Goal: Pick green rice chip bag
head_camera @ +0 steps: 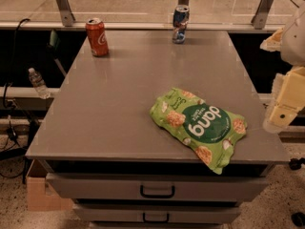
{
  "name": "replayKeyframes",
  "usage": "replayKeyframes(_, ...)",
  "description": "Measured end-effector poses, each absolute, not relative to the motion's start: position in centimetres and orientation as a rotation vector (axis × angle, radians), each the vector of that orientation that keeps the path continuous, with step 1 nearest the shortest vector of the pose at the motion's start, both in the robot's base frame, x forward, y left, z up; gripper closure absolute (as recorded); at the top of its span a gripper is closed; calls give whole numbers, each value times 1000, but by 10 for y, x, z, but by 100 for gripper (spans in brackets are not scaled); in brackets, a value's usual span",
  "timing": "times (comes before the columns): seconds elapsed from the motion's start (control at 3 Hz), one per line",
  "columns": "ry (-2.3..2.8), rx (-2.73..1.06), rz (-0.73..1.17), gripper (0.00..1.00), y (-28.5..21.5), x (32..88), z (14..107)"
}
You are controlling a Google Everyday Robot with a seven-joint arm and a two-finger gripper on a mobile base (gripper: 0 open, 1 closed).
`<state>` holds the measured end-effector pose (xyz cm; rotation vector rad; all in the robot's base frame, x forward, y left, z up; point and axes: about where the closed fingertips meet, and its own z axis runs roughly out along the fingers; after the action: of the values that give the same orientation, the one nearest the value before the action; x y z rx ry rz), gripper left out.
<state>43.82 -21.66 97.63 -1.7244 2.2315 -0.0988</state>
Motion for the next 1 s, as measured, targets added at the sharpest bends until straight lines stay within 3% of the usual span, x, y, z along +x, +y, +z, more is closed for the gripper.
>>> replayKeyframes(0.33,2231,-1724,-99,0,-217,438,976)
replayKeyframes(1.0,2187,-1711,161,0,-186,445,928)
